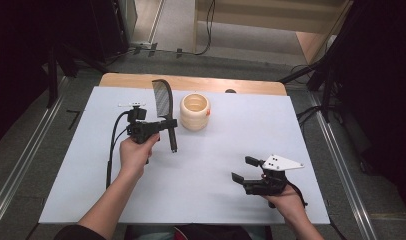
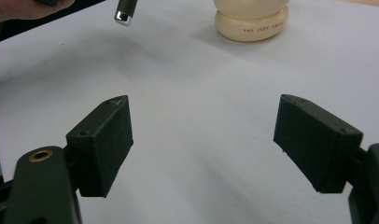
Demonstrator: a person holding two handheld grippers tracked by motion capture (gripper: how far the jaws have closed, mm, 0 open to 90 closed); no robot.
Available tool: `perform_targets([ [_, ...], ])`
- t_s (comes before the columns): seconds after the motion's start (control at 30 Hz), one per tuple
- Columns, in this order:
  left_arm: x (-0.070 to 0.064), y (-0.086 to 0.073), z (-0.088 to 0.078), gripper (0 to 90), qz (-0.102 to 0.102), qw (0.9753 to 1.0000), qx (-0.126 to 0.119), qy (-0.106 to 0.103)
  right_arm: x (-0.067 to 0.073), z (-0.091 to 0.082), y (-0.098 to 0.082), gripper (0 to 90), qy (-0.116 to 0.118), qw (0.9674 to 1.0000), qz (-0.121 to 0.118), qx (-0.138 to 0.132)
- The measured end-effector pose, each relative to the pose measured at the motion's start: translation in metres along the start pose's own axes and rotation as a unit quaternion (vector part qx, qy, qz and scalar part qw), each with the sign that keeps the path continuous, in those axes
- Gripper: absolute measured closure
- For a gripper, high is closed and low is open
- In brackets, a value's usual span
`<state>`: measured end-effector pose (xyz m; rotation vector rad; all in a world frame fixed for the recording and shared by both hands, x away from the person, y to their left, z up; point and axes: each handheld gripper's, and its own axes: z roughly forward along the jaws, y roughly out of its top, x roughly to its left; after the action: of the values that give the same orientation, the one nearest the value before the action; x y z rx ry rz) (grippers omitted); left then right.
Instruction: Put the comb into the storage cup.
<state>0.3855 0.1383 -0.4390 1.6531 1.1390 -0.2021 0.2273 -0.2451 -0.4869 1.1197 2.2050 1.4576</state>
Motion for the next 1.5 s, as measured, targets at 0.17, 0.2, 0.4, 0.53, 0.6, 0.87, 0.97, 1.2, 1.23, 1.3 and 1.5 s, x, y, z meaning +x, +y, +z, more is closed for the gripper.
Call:
perform_targets([
  [0.17,-0.001,0.005,0.002,72.5,0.001,1.0,0.001,-0.009,-0.004,-0.006,-0.004,17.7,-0.007,1.0,0.002,0.003],
  [0.2,-0.001,0.007,0.002,72.5,0.004,0.9999,0.001,-0.01,-0.004,-0.007,-0.004,17.7,-0.007,1.0,0.003,0.004],
  [0.4,0.001,0.015,0.003,72.5,0.008,0.9997,0.007,-0.02,-0.006,-0.01,-0.007,17.7,-0.007,0.9999,0.008,0.003],
  [0.53,0.0,0.021,0.005,72.5,0.016,0.9996,0.009,-0.022,-0.007,-0.012,-0.008,17.7,-0.011,0.9999,0.009,0.006],
  [0.6,0.001,0.024,0.005,72.5,0.019,0.9995,0.013,-0.024,-0.007,-0.013,-0.008,17.7,-0.013,0.9998,0.011,0.008],
  [0.87,0.005,0.032,0.006,72.5,0.028,0.999,0.016,-0.03,-0.008,-0.012,-0.008,17.7,-0.012,0.9999,0.009,0.007],
  [0.97,0.006,0.034,0.008,72.5,0.025,0.999,0.02,-0.03,-0.008,-0.013,-0.007,17.7,-0.011,0.9999,0.01,0.007],
  [1.2,0.003,0.042,0.012,72.5,0.04,0.9985,0.025,-0.029,-0.008,-0.012,-0.008,17.8,-0.015,0.9998,0.005,0.01],
  [1.23,0.003,0.043,0.013,72.5,0.04,0.9984,0.027,-0.029,-0.008,-0.012,-0.008,17.8,-0.014,0.9998,0.006,0.01],
  [1.3,0.003,0.046,0.014,72.5,0.042,0.9983,0.028,-0.028,-0.009,-0.011,-0.008,17.8,-0.014,0.9998,0.005,0.012],
  [1.5,0.001,0.054,0.014,72.5,0.044,0.9982,0.025,-0.032,-0.009,-0.011,-0.008,17.8,-0.013,0.9998,0.006,0.013],
])
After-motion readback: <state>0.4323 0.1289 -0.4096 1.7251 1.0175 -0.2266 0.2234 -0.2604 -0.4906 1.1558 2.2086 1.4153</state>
